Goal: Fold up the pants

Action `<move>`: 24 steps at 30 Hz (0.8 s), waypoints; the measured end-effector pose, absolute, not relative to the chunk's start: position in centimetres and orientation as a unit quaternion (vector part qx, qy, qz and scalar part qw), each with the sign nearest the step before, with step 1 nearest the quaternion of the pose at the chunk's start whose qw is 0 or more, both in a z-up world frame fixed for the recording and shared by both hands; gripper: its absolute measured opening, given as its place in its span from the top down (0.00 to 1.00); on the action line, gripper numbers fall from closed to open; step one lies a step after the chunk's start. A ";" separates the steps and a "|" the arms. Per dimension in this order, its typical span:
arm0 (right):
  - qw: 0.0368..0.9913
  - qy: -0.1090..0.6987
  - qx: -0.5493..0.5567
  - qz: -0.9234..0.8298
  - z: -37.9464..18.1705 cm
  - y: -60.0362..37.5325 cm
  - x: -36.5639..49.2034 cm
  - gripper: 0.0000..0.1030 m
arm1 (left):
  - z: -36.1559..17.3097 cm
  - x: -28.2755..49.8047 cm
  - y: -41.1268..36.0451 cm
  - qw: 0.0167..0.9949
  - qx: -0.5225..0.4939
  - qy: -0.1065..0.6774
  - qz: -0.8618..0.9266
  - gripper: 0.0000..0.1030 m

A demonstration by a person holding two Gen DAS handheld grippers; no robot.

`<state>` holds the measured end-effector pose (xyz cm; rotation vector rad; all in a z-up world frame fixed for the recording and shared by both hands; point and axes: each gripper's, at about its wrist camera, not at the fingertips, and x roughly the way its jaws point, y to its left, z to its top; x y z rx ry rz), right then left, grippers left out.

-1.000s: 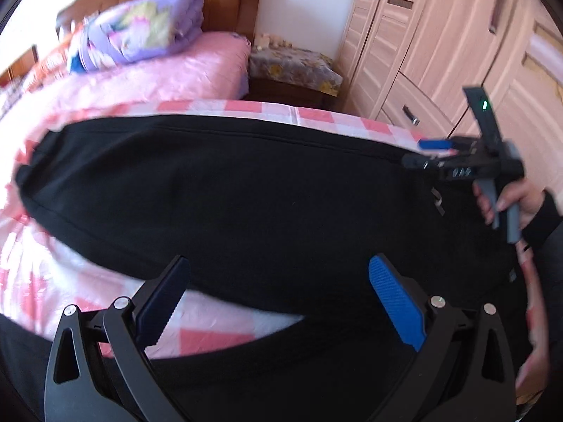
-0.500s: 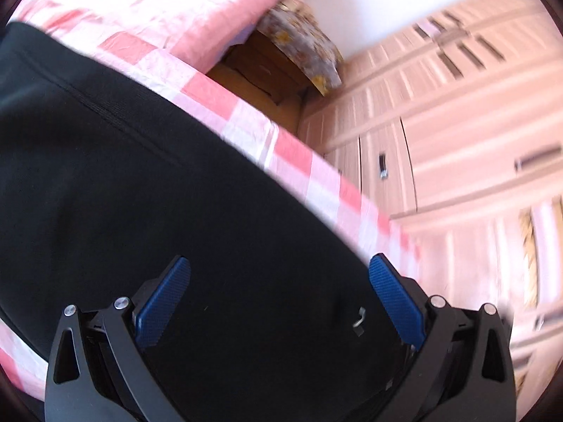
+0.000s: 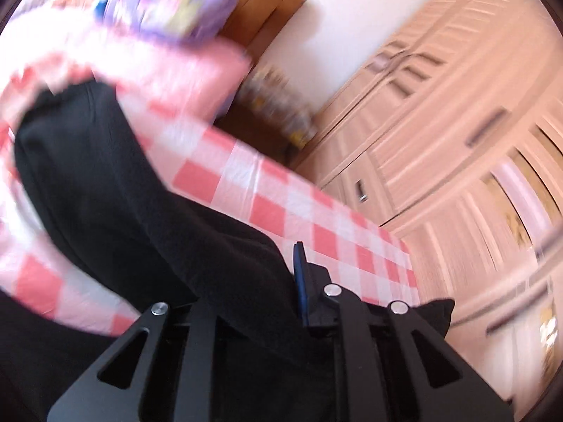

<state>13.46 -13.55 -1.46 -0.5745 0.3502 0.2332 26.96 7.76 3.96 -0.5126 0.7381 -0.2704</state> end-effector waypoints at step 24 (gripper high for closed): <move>0.894 0.305 0.327 0.020 -6.9 -33.1 9.7 0.27 | -8.2 13.5 8.4 0.889 -0.190 0.361 -0.209 0.04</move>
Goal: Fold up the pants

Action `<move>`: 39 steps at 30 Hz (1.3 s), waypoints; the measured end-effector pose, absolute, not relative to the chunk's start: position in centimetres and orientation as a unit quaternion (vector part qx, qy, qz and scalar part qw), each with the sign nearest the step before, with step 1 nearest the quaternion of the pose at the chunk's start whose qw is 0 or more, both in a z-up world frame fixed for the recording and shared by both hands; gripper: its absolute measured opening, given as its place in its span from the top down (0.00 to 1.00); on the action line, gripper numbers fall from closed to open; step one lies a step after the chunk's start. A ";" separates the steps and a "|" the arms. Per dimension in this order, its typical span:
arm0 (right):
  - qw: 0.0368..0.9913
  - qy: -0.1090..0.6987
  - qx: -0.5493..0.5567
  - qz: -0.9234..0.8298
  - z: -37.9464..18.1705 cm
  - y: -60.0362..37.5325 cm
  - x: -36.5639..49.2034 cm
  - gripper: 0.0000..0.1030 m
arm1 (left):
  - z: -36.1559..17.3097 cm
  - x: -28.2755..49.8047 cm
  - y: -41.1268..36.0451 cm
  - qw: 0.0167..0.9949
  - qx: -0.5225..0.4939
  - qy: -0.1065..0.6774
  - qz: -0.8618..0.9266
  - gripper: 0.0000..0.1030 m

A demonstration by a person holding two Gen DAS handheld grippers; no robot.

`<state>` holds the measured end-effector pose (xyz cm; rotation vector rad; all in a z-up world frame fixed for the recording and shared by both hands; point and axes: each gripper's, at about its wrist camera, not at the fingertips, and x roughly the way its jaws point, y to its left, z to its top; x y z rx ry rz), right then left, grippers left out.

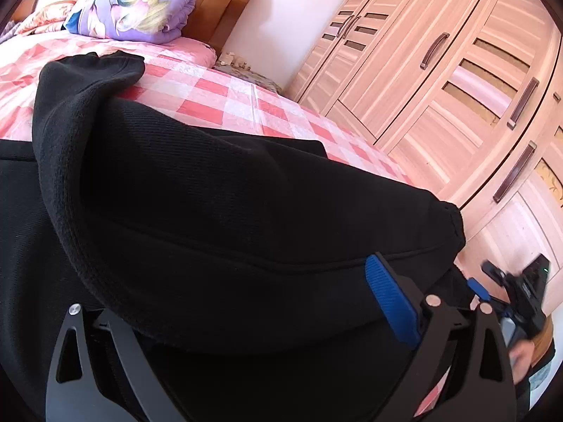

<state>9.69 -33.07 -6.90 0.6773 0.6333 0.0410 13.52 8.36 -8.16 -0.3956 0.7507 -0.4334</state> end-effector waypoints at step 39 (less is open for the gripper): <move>0.876 0.218 0.420 0.097 3.2 -39.4 15.5 0.83 | 10.0 23.2 13.2 0.859 -0.294 0.353 -0.227 0.91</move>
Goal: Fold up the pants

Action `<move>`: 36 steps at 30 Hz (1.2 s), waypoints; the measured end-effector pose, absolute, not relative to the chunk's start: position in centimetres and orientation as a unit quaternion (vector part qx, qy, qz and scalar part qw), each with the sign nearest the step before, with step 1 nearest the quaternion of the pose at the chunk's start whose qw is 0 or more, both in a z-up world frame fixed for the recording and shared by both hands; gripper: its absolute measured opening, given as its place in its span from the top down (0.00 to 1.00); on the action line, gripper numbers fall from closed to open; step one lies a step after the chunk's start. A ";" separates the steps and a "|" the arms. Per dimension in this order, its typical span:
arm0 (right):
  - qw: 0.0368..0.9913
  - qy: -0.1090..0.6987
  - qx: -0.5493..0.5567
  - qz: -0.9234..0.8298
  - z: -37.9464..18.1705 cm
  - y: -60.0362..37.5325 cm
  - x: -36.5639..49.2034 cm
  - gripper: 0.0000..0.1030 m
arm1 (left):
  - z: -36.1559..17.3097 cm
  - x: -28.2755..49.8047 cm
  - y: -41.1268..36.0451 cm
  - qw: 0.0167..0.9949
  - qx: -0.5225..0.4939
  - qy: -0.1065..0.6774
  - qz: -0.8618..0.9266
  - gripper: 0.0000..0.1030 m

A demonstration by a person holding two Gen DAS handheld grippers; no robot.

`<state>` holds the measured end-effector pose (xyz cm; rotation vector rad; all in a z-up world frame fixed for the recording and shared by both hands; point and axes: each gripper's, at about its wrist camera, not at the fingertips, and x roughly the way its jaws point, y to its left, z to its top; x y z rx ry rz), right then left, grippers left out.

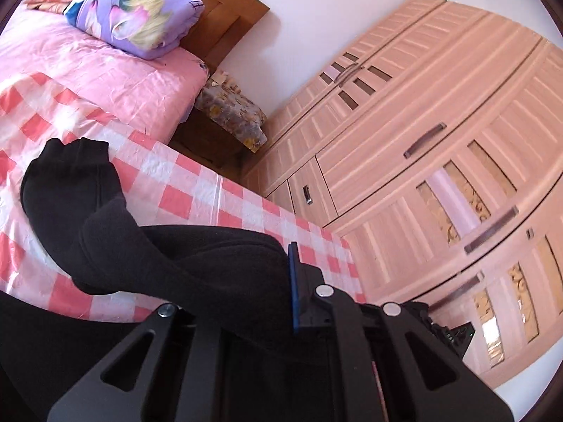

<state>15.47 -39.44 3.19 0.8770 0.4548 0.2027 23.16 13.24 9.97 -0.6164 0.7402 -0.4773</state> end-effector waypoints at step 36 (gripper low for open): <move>0.875 0.303 0.377 0.017 -10.1 -38.9 3.2 0.85 | -5.3 4.1 10.1 0.870 -0.135 0.415 -0.228 0.90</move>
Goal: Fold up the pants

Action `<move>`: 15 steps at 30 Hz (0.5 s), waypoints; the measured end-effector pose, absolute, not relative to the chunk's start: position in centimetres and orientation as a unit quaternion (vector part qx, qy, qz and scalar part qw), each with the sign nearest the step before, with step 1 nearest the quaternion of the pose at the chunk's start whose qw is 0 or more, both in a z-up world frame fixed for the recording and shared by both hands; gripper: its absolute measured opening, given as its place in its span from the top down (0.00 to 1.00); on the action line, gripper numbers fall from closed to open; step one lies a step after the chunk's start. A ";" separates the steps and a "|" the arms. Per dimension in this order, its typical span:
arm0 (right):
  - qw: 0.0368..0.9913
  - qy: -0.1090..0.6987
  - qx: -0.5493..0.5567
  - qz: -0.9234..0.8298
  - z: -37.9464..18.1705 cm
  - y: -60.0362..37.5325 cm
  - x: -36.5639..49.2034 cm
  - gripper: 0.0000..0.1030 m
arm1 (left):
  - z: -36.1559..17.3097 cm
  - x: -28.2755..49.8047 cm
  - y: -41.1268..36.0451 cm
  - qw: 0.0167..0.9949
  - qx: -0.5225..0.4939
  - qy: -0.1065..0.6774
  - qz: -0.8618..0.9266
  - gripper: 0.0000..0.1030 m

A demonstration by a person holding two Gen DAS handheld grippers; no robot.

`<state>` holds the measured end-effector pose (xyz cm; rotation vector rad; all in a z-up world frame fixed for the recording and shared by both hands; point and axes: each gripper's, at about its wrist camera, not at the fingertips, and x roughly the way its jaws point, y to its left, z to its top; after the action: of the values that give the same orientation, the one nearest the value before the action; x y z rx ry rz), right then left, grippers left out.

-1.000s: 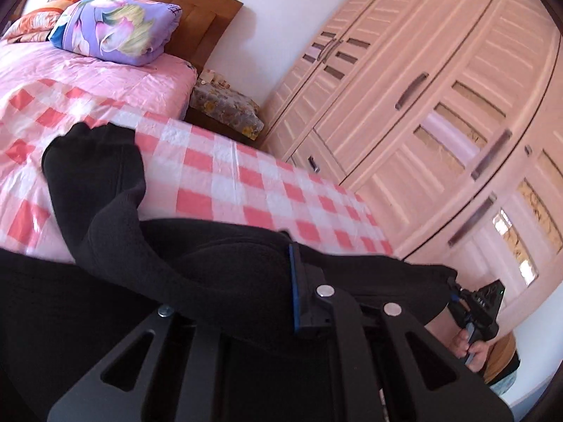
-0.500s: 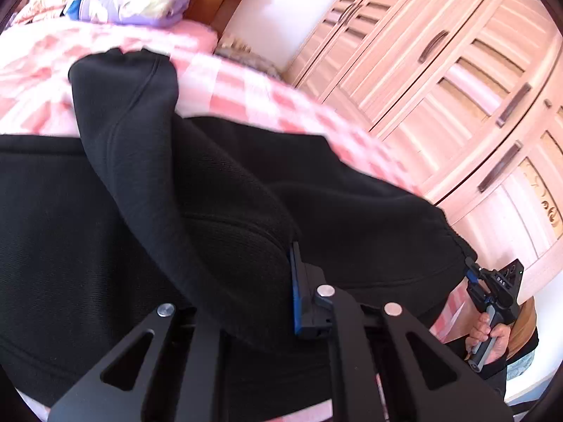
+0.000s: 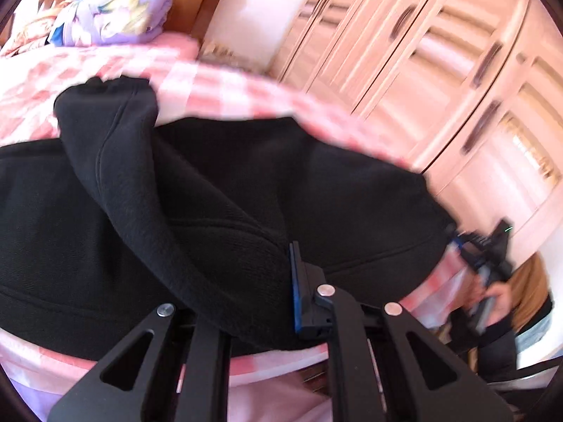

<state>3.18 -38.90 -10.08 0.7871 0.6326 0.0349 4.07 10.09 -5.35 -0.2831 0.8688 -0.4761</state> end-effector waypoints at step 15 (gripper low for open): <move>0.892 0.324 0.313 -0.042 -8.2 -37.6 1.6 0.42 | -5.6 3.9 10.3 0.874 -0.142 0.415 -0.209 0.05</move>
<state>1.60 -37.64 -8.18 0.6496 0.6729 -0.0865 3.89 10.31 -5.60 -0.2971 0.8658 -0.4356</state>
